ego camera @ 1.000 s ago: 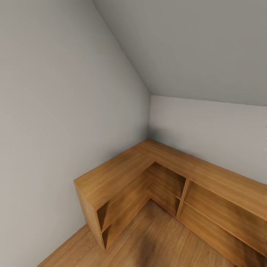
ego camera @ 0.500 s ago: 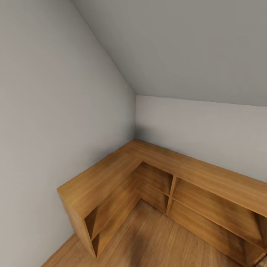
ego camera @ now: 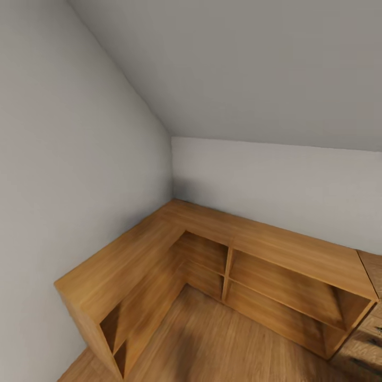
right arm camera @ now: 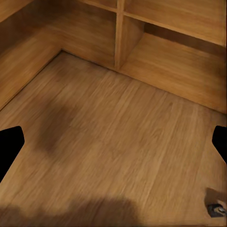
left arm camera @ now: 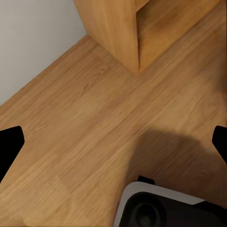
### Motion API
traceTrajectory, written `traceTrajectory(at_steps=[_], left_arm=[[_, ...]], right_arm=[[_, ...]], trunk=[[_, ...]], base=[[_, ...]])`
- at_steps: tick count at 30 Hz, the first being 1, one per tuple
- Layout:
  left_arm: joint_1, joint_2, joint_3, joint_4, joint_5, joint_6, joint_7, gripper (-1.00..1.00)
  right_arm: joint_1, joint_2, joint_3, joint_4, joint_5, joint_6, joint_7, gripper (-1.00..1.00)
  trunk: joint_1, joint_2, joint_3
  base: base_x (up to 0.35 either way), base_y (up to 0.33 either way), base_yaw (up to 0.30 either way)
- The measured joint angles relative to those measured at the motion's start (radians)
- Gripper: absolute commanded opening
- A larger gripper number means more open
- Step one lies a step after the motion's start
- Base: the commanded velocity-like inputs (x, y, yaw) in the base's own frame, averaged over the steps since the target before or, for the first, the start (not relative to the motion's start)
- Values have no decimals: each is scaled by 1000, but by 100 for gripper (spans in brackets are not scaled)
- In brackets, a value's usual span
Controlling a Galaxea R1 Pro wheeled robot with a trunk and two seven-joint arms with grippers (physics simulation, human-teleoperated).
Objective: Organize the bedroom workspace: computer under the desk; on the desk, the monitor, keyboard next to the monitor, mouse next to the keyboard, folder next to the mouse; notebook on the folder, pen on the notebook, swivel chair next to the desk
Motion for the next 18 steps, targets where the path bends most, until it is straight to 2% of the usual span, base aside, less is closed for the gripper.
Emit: traceTrajectory(at_steps=[18], left_arm=[[0,0,0,1,1,-1,1,100]], right_arm=[[0,0,4,0,0,0,0,100]], trunk=[[0,0,0]], base=[[205,197,-266]])
